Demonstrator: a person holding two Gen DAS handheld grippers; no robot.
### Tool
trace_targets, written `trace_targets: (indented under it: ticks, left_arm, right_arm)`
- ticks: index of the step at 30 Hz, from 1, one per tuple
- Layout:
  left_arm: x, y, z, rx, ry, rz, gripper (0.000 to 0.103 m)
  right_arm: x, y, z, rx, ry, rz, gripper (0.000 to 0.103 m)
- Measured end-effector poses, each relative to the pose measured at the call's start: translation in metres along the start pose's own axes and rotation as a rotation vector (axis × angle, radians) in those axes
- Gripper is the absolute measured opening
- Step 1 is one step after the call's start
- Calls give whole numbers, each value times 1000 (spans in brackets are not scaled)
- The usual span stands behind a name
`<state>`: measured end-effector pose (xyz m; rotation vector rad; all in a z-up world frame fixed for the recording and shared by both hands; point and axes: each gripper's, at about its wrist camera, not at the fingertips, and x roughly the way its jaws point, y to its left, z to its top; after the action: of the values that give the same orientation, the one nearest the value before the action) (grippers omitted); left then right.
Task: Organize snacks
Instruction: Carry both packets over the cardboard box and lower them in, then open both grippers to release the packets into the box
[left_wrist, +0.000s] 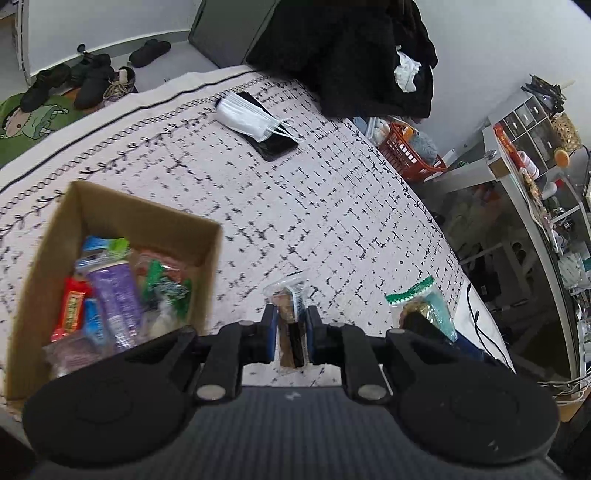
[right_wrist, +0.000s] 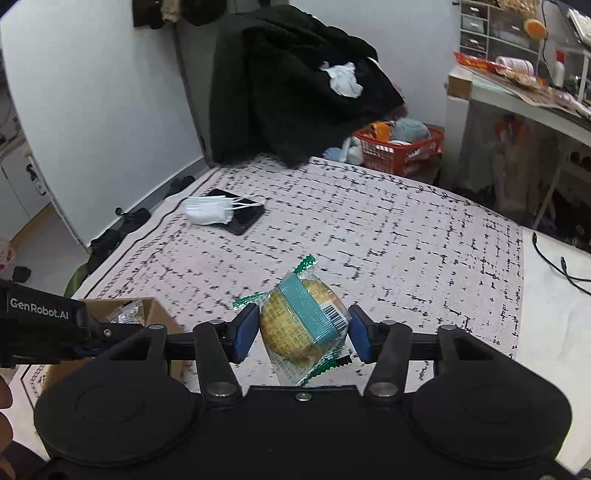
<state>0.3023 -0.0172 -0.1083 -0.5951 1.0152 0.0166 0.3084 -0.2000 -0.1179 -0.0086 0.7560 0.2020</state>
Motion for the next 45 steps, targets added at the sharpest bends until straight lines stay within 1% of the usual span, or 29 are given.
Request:
trace_targets:
  ticks: [4,11,18,27,33,36,37,39,43,45]
  left_arm:
    - [-17,16,-3,-8,-12,8,15]
    - [-42,44,-8,-9,-27,25,15]
    - [-53,68,-13,-10,-28,52,15]
    - [-54,97,-16,-3,18,98,15]
    - [-47,113,-18,-11,60,101,15]
    - [-40,120,-19,-29,101,92,18]
    - [-39,122,-19,-39,107,87,18]
    - [-40,125,-18,-43,112,89,22]
    - [-48,128,-14,-50,98,91,30]
    - [-53,130,-11,-54,86,91,36]
  right_arm:
    - [-11,11,-3,12,-12,19,51]
    - [-23,37,-15,19,-4,52,51]
    - [-33,69,-28,-9,6,94,51]
    - [-28,103,-41,-20,49,150,51]
    - [-23,118,-45,-32,69,164,51]
    - [-18,123,-47,-35,89,171,51]
    - [-17,126,-48,-38,94,173,51]
    - [-16,130,-50,-37,105,182,51]
    - [-13,137,-53,-26,118,196,51]
    - [-12,141,-56,-22,132,206,51]
